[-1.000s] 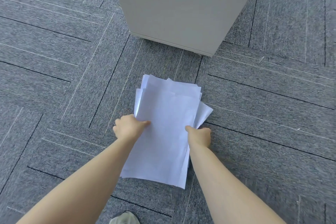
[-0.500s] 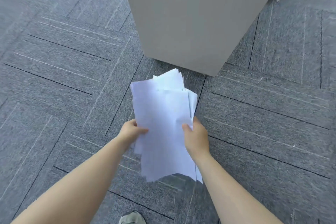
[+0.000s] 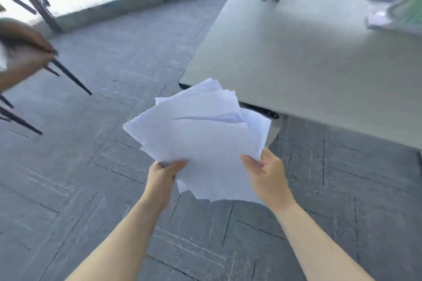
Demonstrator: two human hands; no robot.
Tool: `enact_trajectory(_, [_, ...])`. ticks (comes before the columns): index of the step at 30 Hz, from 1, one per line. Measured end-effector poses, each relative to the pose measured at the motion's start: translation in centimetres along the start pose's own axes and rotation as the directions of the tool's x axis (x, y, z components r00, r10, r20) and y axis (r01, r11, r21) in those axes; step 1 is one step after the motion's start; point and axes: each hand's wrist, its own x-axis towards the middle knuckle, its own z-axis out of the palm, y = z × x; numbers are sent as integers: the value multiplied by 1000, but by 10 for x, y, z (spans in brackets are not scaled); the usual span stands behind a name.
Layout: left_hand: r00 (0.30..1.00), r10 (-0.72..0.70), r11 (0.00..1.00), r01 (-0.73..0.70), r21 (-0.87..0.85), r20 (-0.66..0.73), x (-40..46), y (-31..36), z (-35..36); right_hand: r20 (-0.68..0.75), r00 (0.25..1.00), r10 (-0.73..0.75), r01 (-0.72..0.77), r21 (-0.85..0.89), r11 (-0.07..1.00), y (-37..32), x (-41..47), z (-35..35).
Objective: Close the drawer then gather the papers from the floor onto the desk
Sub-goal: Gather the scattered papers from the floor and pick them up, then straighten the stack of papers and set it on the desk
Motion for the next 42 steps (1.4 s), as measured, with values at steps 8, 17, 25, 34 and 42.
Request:
enact_trajectory(8, [941, 261, 965, -249, -84, 217, -38, 223, 141, -375, 919, -122, 181, 126, 975, -176, 12, -88])
enact_trajectory(17, [900, 400, 912, -373, -168, 173, 1, 278, 332, -522, 805, -281, 368, 68, 928, -217, 106, -237])
enact_trajectory(25, [978, 133, 977, -156, 142, 158, 50, 195, 398, -363, 932, 4, 47, 130, 990, -128, 179, -304])
enact_trajectory(34, [971, 161, 943, -204, 261, 176, 75, 223, 424, -377, 911, -168, 213, 81, 974, -161, 215, -351])
enact_trajectory(42, [752, 452, 451, -657, 604, 480, 114, 300, 460, -57, 973, -222, 126, -674, 727, -236, 253, -393])
